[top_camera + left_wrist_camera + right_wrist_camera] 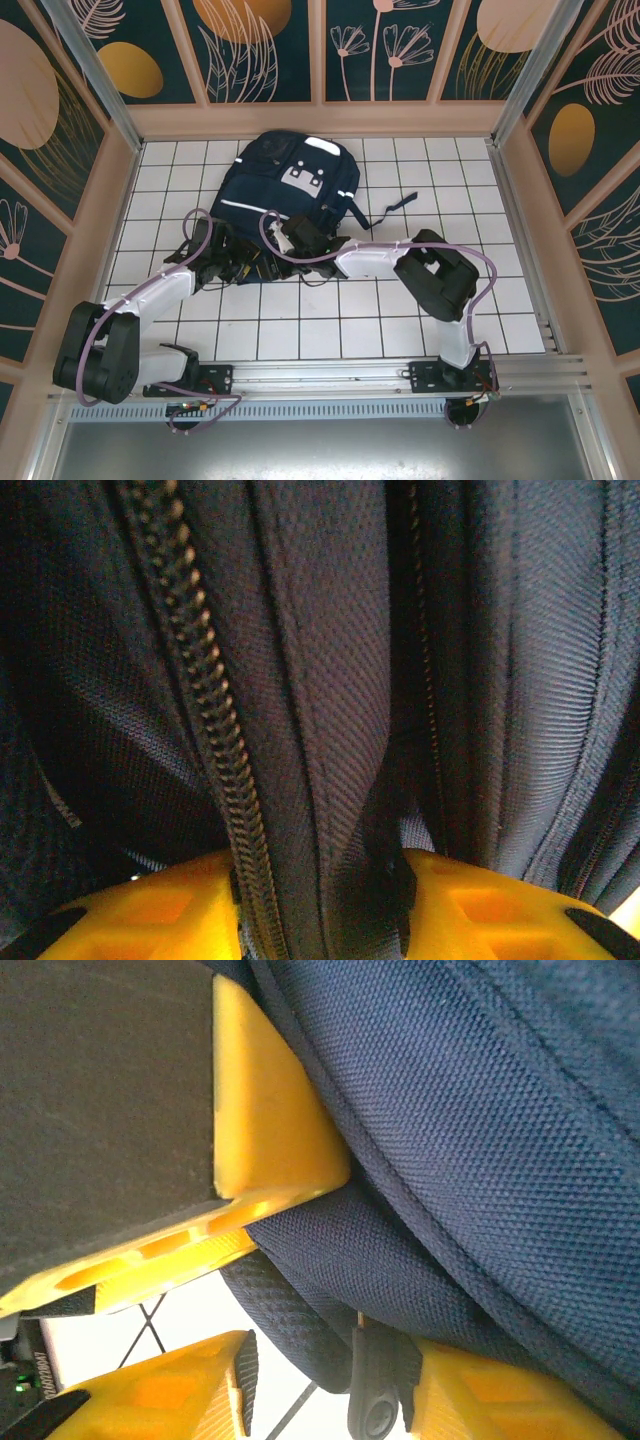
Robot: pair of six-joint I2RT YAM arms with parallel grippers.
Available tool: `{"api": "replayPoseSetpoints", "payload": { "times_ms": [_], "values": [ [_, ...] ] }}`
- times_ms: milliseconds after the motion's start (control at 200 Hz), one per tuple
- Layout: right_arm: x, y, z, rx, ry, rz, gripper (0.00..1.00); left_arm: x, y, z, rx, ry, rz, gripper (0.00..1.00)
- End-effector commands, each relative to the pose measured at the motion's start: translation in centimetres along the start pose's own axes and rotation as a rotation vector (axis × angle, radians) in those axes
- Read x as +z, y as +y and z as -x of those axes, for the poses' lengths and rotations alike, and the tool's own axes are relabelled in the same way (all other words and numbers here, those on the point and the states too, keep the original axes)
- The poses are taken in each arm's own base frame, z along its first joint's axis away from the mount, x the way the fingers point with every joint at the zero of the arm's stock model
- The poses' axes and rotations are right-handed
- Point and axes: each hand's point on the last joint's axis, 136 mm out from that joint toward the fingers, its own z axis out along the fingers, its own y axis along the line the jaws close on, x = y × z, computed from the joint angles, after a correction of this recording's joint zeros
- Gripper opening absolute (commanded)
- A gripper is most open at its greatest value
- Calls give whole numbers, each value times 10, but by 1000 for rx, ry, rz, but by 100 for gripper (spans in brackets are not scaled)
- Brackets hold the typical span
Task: Pack the student bag
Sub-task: Zip the student bag at the top-center of the table.
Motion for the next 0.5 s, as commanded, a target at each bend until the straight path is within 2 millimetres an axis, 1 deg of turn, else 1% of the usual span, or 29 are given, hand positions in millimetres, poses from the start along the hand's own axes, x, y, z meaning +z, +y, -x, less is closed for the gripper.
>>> {"api": "replayPoseSetpoints", "payload": {
  "times_ms": [0, 160, 240, 405, 495],
  "values": [
    [6, -38, -26, 95, 64, -42, 45, 1, -12, -7, 31, 41, -36, 43],
    [-9, -31, -20, 151, 26, 47, 47, 1, -12, -7, 34, 39, -35, 43],
    [-14, -27, -17, 183, 16, 103, 47, 2, -12, -7, 35, 42, -35, 43],
    [-12, -22, -16, 213, 21, 162, 45, 3, -12, -7, 34, 46, -36, 43],
    [-9, -28, -18, 253, 29, 181, 42, 3, -12, -7, 33, 46, -38, 43]
  ]
}}
